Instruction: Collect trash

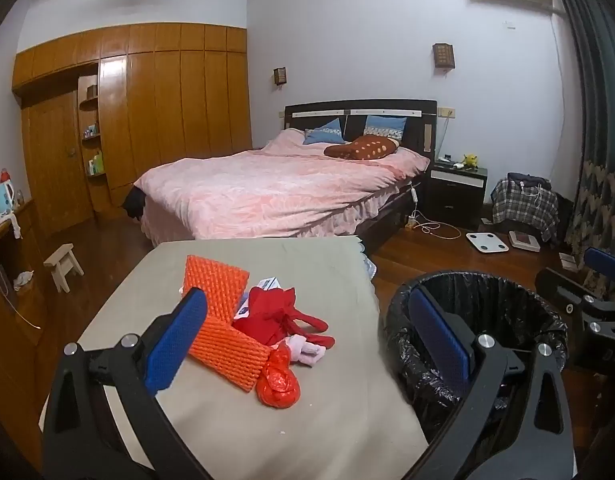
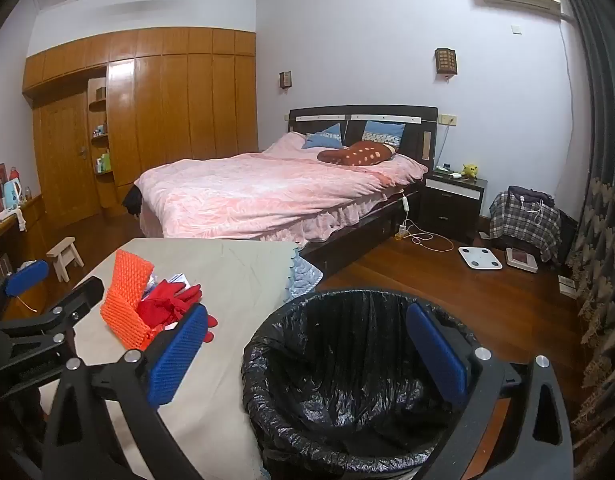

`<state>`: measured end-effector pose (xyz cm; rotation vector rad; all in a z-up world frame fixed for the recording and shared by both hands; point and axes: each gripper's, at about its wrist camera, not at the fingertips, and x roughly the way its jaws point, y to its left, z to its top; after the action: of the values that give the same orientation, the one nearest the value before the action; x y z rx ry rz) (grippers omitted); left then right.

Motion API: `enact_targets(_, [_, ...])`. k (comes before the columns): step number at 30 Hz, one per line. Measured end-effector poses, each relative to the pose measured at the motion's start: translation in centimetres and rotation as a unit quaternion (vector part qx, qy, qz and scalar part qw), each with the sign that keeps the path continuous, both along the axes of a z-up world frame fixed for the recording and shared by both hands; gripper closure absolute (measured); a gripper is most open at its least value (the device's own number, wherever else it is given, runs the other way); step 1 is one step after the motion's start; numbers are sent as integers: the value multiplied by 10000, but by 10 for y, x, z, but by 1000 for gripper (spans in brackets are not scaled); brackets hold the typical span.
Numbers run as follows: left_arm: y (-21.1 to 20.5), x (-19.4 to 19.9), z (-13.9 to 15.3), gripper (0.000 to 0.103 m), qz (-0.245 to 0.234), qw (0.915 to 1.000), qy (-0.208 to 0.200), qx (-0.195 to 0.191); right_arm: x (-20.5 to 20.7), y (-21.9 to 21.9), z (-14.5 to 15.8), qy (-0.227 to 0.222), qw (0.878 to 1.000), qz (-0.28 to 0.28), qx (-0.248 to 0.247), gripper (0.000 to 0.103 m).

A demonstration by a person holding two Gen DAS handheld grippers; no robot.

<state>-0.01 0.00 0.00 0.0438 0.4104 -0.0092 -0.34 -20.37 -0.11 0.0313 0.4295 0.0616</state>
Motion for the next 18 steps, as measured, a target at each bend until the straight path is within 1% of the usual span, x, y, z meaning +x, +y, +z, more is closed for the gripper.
enact_targets(6, [3, 4, -4, 5, 2, 10000, 48, 6, 0, 0, -1, 10, 10000, 1, 6, 6])
enact_targets(7, [0, 2, -3, 5, 1, 10000, 16, 73, 0, 0, -1, 14, 10000, 3, 7, 6])
enact_targets(18, [-3, -1, 3, 5, 21, 9999, 9, 131, -1, 2, -1, 7, 10000, 4, 10, 6])
